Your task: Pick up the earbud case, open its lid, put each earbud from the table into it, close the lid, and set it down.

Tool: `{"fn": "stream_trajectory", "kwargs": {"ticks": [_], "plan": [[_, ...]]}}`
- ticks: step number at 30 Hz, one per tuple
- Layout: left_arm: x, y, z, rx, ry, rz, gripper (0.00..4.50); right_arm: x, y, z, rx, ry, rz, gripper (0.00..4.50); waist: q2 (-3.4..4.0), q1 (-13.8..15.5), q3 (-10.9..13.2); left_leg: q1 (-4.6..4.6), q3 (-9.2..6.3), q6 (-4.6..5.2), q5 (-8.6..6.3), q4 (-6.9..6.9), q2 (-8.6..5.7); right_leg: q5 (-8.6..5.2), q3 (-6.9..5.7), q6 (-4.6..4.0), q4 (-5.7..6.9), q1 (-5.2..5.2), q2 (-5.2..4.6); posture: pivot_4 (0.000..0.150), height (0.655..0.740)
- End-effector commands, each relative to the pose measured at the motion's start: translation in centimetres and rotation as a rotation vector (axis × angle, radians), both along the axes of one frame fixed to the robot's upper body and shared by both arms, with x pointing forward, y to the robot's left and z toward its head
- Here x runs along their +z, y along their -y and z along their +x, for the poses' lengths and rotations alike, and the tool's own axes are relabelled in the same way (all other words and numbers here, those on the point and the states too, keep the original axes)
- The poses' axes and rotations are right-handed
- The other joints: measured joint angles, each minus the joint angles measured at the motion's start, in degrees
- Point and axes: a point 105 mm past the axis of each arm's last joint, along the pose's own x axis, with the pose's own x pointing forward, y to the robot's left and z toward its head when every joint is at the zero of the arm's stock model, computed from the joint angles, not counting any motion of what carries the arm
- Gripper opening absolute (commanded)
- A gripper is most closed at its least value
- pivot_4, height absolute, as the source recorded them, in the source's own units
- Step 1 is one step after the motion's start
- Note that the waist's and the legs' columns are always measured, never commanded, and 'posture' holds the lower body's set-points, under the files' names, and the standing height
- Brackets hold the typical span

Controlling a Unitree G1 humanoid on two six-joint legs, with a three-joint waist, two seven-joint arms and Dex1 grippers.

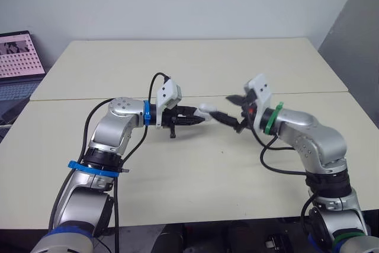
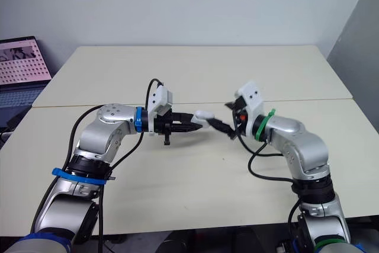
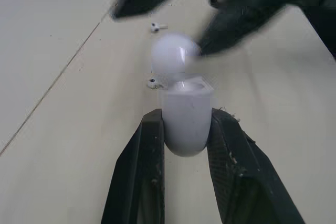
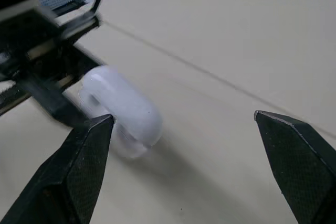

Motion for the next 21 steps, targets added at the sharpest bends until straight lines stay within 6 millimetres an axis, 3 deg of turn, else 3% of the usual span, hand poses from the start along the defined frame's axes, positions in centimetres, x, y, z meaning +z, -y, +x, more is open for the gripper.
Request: {"fn": "stream_trajectory", "kwargs": {"ticks": [1, 8, 14, 21], "plan": [[0.9, 0.6, -0.5, -0.040, 0.032, -0.019, 0.75, 1.7, 0.6, -0.1, -0.019, 0.041, 0.035, 4.45, 0.00, 0.0, 0.0, 0.00, 0.01, 0.00, 0.00, 0.00, 0.01, 0.00, 0.01, 0.00, 0.00, -0.01, 0.00, 0.150, 0.7400], [1.1, 0.1, 0.7, 0.068, 0.051, -0.087, 0.75, 1.1, 1.7, -0.1, -0.038, 0.018, 0.014, 4.45, 0.00, 0.1, 0.0, 0.00, 0.00, 0.00, 0.00, 0.00, 0.00, 0.00, 0.00, 0.00, 0.01, 0.00, 0.00, 0.150, 0.7400], [2.0, -0.7, 2.8, 0.305, 0.107, -0.282, 0.75, -3.1, 4.3, 0.7, -0.048, 0.041, -0.221, 4.45, -0.01, 0.5, 0.0, 0.00, 0.05, 0.01, 0.00, 0.02, -0.02, -0.01, 0.00, 0.02, -0.02, 0.02, -0.03, 0.150, 0.7400], [1.6, -0.3, 1.6, 0.327, 0.096, -0.332, 0.75, -7.5, 5.5, 2.7, 0.051, -0.008, -0.332, 4.45, -0.01, 0.2, 0.0, 0.04, 0.13, 0.00, 0.00, 0.01, 0.00, 0.00, 0.03, 0.01, 0.00, 0.03, -0.02, 0.150, 0.7400]]}}
